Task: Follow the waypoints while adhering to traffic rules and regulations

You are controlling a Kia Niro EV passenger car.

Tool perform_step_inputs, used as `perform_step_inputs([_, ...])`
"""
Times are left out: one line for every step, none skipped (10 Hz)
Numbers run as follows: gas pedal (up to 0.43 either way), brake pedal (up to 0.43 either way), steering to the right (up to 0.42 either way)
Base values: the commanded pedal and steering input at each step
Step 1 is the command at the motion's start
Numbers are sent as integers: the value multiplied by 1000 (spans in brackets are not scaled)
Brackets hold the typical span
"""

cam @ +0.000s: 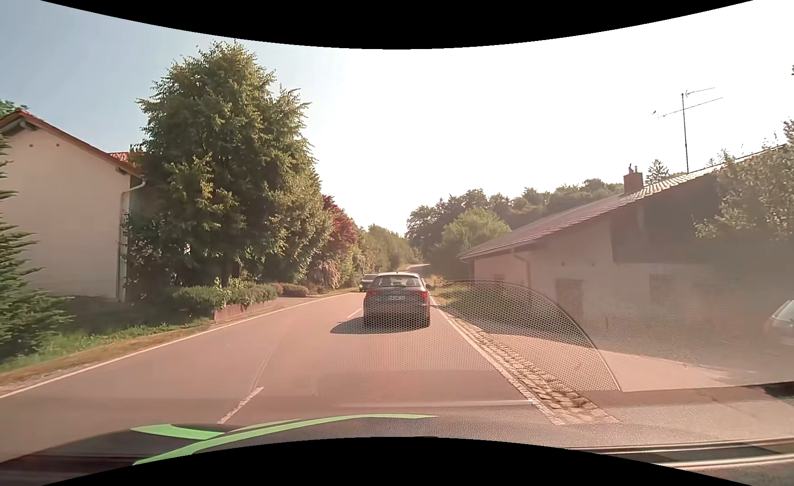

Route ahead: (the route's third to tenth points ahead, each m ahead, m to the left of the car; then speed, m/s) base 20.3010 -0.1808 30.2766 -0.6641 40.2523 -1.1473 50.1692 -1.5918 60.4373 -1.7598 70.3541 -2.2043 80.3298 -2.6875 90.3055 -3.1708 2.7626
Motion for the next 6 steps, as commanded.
perform_step_inputs([0, 0, 11])
perform_step_inputs([0, 0, 11])
perform_step_inputs([28, 0, 11])
perform_step_inputs([59, 0, 11])
perform_step_inputs([87, 0, 11])
perform_step_inputs([150, 0, 11])
